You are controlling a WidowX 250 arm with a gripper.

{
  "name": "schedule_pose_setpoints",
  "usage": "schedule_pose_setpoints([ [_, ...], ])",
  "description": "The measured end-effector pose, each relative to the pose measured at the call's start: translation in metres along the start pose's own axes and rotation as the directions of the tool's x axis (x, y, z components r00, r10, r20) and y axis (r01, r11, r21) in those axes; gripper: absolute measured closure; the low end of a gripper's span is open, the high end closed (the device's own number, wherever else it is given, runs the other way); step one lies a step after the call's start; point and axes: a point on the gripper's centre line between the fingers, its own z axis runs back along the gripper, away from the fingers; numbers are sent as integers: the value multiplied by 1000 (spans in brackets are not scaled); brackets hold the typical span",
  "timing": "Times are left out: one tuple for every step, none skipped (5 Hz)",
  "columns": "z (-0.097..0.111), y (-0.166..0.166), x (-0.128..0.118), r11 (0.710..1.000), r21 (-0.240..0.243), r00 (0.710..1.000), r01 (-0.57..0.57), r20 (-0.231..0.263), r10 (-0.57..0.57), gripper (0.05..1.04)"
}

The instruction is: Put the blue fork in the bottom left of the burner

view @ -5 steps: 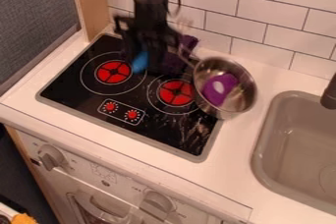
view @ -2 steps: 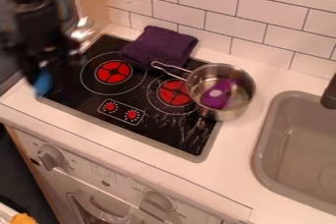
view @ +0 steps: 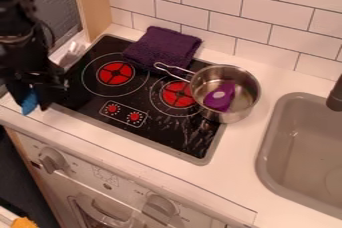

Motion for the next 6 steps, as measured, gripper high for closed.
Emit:
schedule_pose_setpoints([
  [-14,0,35,992,37,993,119,1,-119,603],
  [-19,-3,51,986,67,988,150,-29,-149,604],
  [-22,5,44,993,57,994,105,-30,-103,604],
  [-21,5,35,996,57,997,72,-40,-70,604],
  [-20,12,20,998,64,998,28,-50,-25,604],
  [-20,14,17,998,63,998,27,-54,-23,527],
])
